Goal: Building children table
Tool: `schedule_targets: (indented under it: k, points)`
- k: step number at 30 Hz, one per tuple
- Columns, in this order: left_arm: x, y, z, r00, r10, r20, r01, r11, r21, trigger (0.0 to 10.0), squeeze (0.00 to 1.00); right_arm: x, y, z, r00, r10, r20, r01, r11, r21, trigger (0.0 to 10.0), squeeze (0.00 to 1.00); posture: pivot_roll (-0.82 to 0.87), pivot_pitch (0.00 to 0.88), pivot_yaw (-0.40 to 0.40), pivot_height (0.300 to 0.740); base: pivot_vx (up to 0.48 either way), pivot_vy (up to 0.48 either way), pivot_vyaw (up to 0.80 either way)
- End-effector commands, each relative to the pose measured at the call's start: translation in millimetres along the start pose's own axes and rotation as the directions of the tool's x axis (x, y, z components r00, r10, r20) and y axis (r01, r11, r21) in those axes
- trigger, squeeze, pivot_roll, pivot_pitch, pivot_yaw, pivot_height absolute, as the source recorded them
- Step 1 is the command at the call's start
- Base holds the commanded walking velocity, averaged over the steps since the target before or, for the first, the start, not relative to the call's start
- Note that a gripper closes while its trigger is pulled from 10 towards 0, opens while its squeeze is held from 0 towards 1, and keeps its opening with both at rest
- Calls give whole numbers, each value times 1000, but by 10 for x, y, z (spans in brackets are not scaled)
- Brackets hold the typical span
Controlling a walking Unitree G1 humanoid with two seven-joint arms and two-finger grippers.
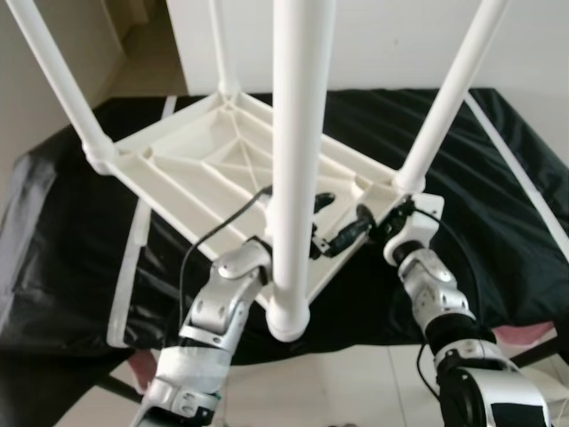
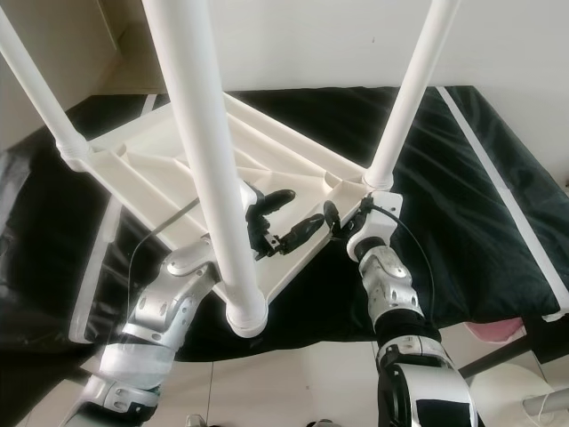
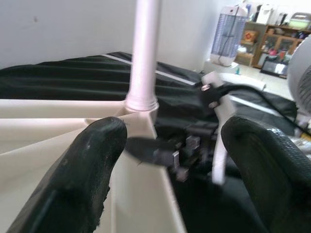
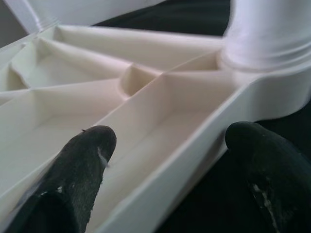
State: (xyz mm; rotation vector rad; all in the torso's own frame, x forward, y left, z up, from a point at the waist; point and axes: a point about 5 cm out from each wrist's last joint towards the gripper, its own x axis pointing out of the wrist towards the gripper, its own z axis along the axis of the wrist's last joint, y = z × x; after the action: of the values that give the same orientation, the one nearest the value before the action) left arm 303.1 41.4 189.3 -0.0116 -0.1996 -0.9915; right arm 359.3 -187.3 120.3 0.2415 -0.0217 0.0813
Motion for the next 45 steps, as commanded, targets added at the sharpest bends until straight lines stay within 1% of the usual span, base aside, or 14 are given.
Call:
schedule_targets:
  k: [1, 3, 6, 9, 13, 14, 19, 20, 22, 28, 31, 35, 40, 45]
  points:
    - [-110, 104, -48, 999, 32, -31, -31, 999, 29, 10000, 0, -105, -154, -1, 997, -64, 43, 64, 998, 2, 10000, 0, -20, 57, 16, 740, 0, 0, 0]
    - [-282, 262, -65, 996, 69, -63, -66, 997, 47, 10000, 0, -243, -242, 41, 990, -88, 113, 87, 996, 8, 10000, 0, -32, 61, 22, 740, 0, 0, 0]
    - [-353, 310, -67, 994, 73, -79, -69, 996, 61, 10000, 0, -303, -233, 42, 989, -76, 131, 75, 997, 7, 10000, 0, -37, 62, 23, 740, 0, 0, 0]
    - [-538, 447, -63, 988, 94, -122, -82, 992, 99, 10000, 0, -473, -164, 7, 989, -30, 144, 33, 999, -20, 10000, 0, -49, 65, 29, 740, 0, 0, 0]
    - [-628, 503, -34, 986, 100, -130, -85, 989, 121, 10000, 0, -543, -159, -2, 989, -20, 144, 25, 999, -31, 10000, 0, -52, 65, 30, 740, 0, 0, 0]
    - [-736, 553, -46, 981, 96, -171, -69, 986, 154, 10000, 0, -592, -186, 21, 989, -14, 144, 19, 999, -36, 10000, 0, -53, 64, 29, 740, 0, 0, 0]
    - [-871, 576, -101, 965, 61, -256, -6, 977, 212, 10000, 0, -640, -228, 63, 989, -11, 145, 18, 999, -48, 10000, 0, -56, 64, 28, 740, 0, 0, 0]
    - [-966, 587, -115, 948, 22, -317, 52, 973, 223, 10000, 0, -645, -273, 97, 989, -14, 144, 23, 998, -58, 10000, 0, -56, 64, 28, 740, 0, 0, 0]
    - [-966, 587, -115, 948, 22, -317, 52, 973, 223, 10000, 0, -645, -273, 97, 989, -14, 144, 23, 998, -58, 10000, 0, -56, 64, 28, 740, 0, 0, 0]
    - [-1138, 625, -117, 876, -66, -477, 211, 943, 257, 10000, 0, -612, -289, 199, 989, -2, 145, 13, 997, -73, 10000, 0, -44, 60, 14, 740, 0, 0, 0]
    - [-1157, 635, -115, 864, -79, -497, 234, 937, 258, 10000, 0, -602, -279, 208, 990, 3, 144, 8, 997, -74, 10000, 0, -44, 60, 13, 740, 0, 0, 0]
    - [-1238, 717, -139, 818, -71, -571, 296, 903, 312, 10000, 0, -596, -259, 212, 991, 20, 136, -9, 997, -78, 10000, 0, -42, 60, 13, 740, 0, 0, 0]
    - [-1234, 760, -149, 801, -57, -596, 299, 900, 316, 10000, 0, -596, -261, 212, 991, 20, 133, -9, 997, -80, 10000, 0, -44, 59, 12, 740, 0, 0, 0]
    - [-1115, 901, -191, 743, -3, -669, 348, 855, 384, 10000, 0, -564, -256, 242, 991, 25, 133, -13, 996, -86, 10000, 0, -49, 64, 13, 740, 0, 0, 0]
